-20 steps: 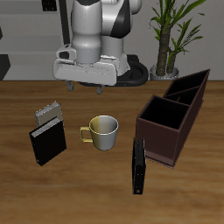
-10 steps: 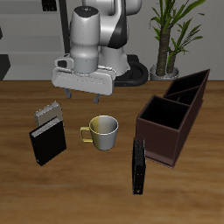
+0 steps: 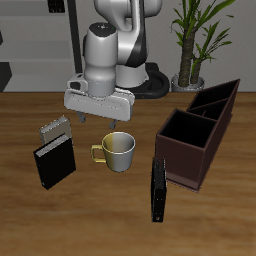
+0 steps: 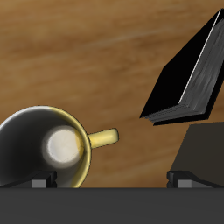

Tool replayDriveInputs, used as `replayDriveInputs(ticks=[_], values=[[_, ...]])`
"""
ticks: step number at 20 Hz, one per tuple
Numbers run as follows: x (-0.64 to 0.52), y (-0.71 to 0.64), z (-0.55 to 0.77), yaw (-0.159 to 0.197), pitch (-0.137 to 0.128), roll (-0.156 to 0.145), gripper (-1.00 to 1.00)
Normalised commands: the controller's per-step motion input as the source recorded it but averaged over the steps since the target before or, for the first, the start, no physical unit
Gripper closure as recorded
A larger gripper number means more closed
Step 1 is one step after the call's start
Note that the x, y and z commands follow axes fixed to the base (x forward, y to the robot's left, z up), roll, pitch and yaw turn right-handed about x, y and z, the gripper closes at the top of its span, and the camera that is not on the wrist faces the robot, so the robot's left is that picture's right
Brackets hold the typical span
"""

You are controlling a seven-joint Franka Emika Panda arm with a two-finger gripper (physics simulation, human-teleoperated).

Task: Place the white-yellow mug into the left desk caddy's right compartment and place the left black book into the left desk caddy's back compartment and place the right black book into the left desk caddy's front compartment

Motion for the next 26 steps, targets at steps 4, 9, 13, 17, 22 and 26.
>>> replayDriveInputs(ticks=[4,9,13,17,22,26], values=[[-0.03,0.18,-0.21,-0.011,0.018,0.042,-1.0],[0.07,-0.07,-0.36,-0.058,0.06,-0.014,-1.0],[0.06,0.03,-0.37,-0.058,0.07,-0.014,-1.0],[-0.04,0.09,-0.26,-0.049,0.031,0.024,1.0],[-0.1,0.11,-0.05,-0.028,0.011,0.027,1.0],[-0.04,0.06,0.26,0.022,-0.036,0.029,1.0]])
